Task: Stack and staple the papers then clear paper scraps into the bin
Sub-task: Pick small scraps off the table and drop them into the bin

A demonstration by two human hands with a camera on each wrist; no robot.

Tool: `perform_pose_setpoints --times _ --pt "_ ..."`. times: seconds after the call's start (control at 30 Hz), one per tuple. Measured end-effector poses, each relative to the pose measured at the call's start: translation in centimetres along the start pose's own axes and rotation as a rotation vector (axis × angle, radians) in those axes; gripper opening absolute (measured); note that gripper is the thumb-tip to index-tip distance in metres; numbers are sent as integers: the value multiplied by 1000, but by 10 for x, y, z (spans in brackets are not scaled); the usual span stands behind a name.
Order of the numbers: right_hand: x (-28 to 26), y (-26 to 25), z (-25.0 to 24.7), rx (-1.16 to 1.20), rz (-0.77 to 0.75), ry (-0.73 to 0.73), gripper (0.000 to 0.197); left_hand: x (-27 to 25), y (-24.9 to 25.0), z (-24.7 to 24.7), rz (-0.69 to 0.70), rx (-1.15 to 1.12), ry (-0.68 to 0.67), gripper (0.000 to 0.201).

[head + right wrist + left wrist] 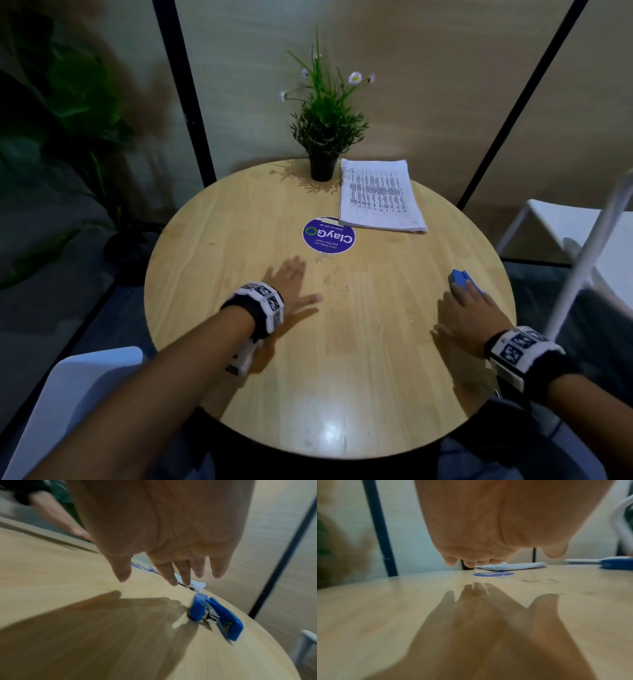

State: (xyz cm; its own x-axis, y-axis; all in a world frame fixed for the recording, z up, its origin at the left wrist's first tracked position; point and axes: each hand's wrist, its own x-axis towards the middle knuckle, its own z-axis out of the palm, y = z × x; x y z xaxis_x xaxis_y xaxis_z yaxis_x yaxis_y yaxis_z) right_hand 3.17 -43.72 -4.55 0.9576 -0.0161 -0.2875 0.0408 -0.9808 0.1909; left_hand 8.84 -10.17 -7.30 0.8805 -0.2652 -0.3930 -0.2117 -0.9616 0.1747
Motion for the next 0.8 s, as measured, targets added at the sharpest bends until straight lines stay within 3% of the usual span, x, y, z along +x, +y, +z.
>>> perform_pose_setpoints --times 0.1,0.17,0.27,0.37,0.5,0.67,0.8 --pt "-22 -5 12 -122 -33 -202 106 -4 -50 -11 -190 -20 65 93" --pt "-27 -9 20 -146 -12 -259 124 -7 -84 -9 -331 -38 76 96" --pt "-24 -24 24 -80 11 -279 135 -10 -125 -2 -494 -56 18 103" --pt "-9 -44 25 -27 -30 -259 140 -8 -142 0 -507 -18 -34 105" --pt "15 -75 19 56 -65 -218 133 5 -125 -2 -403 -67 -44 103" --pt "38 -112 4 107 -123 -207 120 14 -68 4 -103 36 -36 106" --pt "45 -134 -4 125 -281 -203 116 10 -18 14 159 138 -94 106"
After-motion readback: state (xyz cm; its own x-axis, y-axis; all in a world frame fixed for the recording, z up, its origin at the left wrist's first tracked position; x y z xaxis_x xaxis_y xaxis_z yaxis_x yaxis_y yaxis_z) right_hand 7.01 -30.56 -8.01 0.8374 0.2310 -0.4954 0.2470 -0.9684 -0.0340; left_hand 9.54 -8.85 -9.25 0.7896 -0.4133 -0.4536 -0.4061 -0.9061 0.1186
